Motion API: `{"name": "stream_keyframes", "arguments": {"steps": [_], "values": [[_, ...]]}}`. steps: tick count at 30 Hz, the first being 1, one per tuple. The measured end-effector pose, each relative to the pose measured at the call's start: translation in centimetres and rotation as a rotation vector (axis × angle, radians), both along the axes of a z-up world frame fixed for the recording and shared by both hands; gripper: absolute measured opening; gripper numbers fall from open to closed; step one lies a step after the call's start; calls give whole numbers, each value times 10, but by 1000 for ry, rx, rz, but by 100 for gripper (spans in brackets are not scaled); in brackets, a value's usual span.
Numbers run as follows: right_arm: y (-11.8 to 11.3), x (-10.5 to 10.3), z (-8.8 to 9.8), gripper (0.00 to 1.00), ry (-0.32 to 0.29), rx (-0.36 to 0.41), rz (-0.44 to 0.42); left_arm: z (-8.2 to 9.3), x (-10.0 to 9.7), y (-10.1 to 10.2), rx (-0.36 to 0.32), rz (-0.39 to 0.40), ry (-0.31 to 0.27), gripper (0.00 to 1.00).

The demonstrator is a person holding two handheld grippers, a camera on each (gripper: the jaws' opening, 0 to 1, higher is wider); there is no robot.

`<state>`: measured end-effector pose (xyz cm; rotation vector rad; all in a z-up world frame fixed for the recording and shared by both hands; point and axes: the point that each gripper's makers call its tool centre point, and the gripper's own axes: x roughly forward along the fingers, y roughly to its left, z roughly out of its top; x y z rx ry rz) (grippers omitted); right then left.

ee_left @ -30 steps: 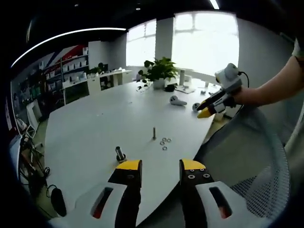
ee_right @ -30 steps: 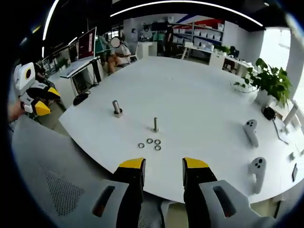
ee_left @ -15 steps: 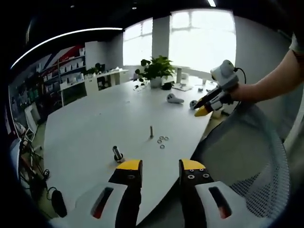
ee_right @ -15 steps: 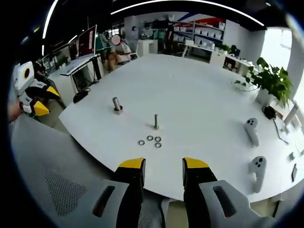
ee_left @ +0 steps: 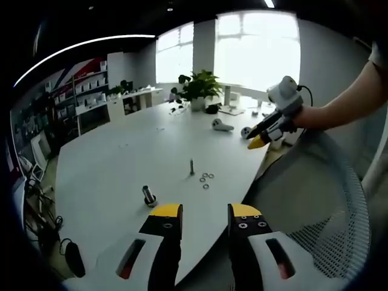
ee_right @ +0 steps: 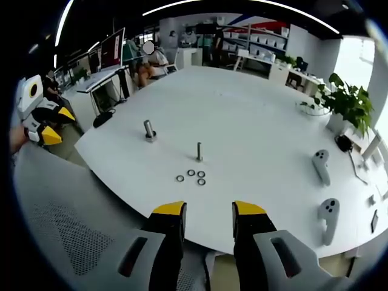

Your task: Place the washer onto the threaded stud by aligning its center hole with the stud, sliding it down to the base, and recovering from edge contact or off-axis alignment until the washer reaches the visible bottom stop.

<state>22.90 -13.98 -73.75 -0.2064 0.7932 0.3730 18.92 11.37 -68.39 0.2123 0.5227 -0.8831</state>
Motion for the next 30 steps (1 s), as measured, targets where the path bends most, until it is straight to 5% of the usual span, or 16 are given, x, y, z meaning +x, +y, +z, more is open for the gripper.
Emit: {"name": "stream_keyframes", "arguments": {"steps": [17,26,30], "values": [[12,1,-1,32,19,-32,77,-8,-1,2,32,-8,30,27],[30,29,7,32,37,-16,111,-5,1,9,20,23,22,28],[47,46,-4,32,61,-8,130,-4,2,8,21,27,10,27]]}}
